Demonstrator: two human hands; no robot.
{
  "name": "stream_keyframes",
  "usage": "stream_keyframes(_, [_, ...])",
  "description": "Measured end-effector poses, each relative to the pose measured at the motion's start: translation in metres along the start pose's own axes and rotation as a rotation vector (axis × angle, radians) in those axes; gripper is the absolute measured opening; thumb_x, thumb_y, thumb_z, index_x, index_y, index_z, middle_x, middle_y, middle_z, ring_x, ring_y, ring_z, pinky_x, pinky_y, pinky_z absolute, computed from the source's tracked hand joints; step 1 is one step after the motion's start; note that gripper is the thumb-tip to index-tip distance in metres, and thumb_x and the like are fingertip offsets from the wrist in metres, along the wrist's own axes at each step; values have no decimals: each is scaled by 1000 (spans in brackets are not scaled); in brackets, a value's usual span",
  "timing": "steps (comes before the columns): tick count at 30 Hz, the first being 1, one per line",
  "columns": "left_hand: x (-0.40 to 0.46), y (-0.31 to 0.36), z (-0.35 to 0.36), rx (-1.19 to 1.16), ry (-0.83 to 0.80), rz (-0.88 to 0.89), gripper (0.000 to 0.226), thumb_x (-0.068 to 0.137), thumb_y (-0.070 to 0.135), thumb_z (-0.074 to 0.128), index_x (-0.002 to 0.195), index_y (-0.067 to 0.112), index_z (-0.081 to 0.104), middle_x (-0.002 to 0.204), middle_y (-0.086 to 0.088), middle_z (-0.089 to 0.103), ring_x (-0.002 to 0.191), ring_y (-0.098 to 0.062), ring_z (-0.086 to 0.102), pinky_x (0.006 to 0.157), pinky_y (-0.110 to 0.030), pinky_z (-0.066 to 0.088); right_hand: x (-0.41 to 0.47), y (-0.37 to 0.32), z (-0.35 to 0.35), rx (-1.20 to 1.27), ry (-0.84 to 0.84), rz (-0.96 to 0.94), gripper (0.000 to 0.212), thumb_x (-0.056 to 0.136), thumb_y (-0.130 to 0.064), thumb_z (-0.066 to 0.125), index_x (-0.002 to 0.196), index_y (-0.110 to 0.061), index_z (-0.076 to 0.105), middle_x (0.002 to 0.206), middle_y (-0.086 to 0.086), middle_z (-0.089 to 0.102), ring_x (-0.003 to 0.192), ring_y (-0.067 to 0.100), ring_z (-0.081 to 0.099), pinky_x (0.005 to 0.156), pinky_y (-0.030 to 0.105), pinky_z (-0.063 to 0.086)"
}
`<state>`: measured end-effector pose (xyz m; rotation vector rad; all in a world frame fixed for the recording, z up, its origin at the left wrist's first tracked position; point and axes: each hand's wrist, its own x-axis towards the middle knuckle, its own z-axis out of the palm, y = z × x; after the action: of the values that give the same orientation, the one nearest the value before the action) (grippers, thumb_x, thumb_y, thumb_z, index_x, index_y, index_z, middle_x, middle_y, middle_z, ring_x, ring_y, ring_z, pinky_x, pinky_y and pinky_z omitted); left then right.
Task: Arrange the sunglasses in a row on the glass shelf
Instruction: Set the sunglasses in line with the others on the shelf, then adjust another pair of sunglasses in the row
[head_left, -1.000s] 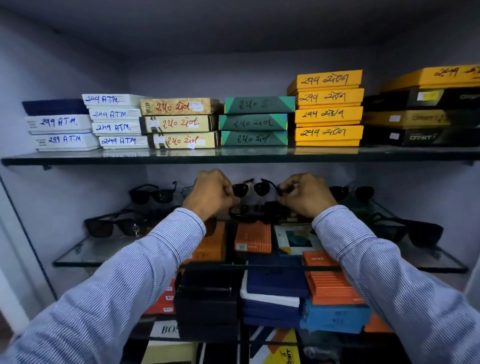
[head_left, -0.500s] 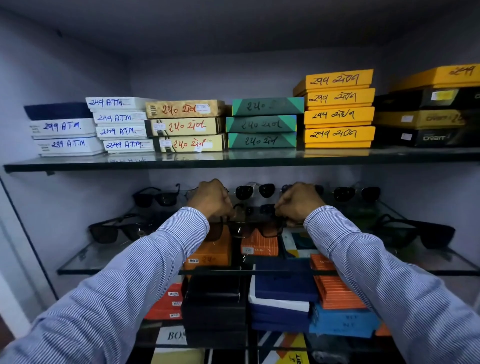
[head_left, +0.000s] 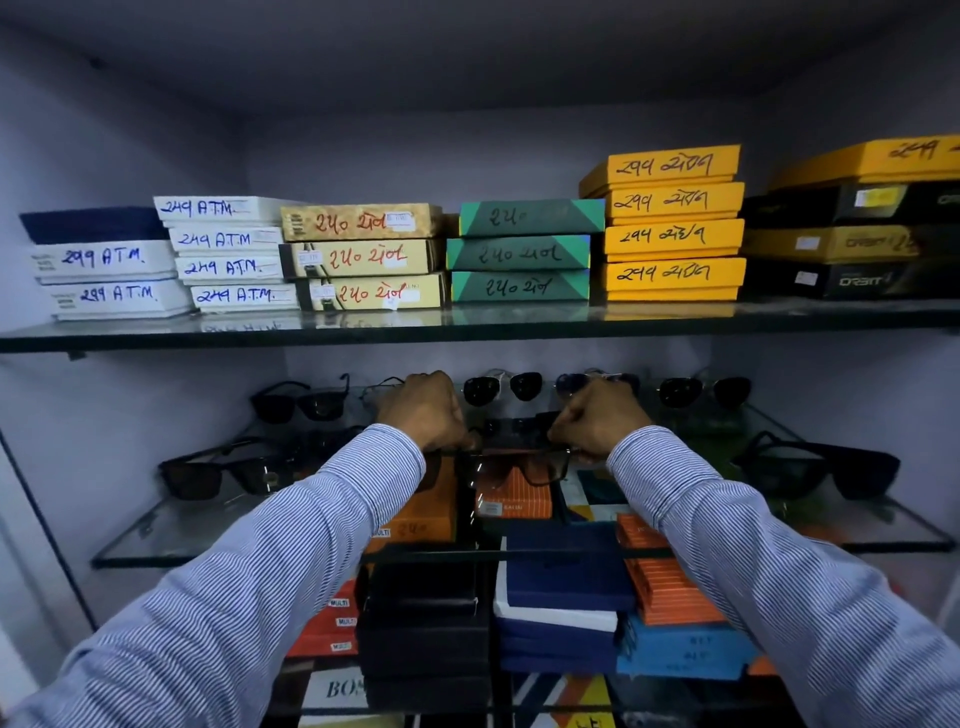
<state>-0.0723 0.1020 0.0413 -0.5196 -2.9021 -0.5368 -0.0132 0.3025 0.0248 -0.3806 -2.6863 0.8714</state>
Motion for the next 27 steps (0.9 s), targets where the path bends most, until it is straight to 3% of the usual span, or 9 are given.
stream_keyframes(3, [1,-2,-1,-19,12,14,32,74,42,86,86,14,77,98,-4,77,97,-24,70,85,-38,57,2,12,-13,-40,124,-33,14,78,-22,79,85,-11,83,91,9,79,85,22,72,82,28,56])
stream_keyframes(5, [1,-1,-3,-23,49,26,37,75,47,84,88,14,75,99,-7,75,97,-26,69,83,-38,57,7,24,-24,-175,183,-46,22,80,-24,75,100,-17,81,107,12,76,103,30,68,94,36,55])
stream_keyframes(8, [0,6,-4,-23,102,42,37,75,49,83,89,15,76,102,-8,75,99,-28,70,85,-39,58,12,40,-31,-405,7,-41,52,83,-19,71,134,-21,62,133,14,63,121,33,60,102,41,51])
stream_keyframes(10, [-2,12,-3,-30,123,65,33,74,47,84,87,17,79,101,-5,78,98,-27,71,83,-37,57,13,45,-30,-466,-55,-37,58,85,-17,70,140,-23,54,138,14,59,124,33,58,102,41,51])
stream_keyframes(15, [-10,30,0,-29,154,135,25,76,44,84,85,21,82,97,-1,80,96,-24,72,86,-38,58,11,48,-29,-484,2,-61,47,85,-20,70,131,-20,61,131,14,63,118,33,61,97,42,53])
stream_keyframes(21, [-13,50,2,-76,192,227,15,82,37,81,82,22,82,85,4,77,90,-21,73,82,-37,59,0,47,-40,-387,111,-115,20,83,-19,71,103,-16,75,113,14,70,102,31,67,91,40,55])
stream_keyframes(25, [-12,63,6,-164,245,331,21,94,33,67,107,21,78,106,-2,79,100,-23,72,89,-43,60,-22,47,-48,-439,301,-239,19,81,-22,71,99,-20,77,106,12,69,96,31,67,81,39,57])
stream_keyframes(27, [-8,68,10,-212,247,362,24,97,33,63,110,19,77,109,-5,79,102,-25,72,90,-44,60,-34,48,-50,-483,389,-331,20,80,-23,72,99,-20,77,102,10,67,95,30,64,76,39,57])
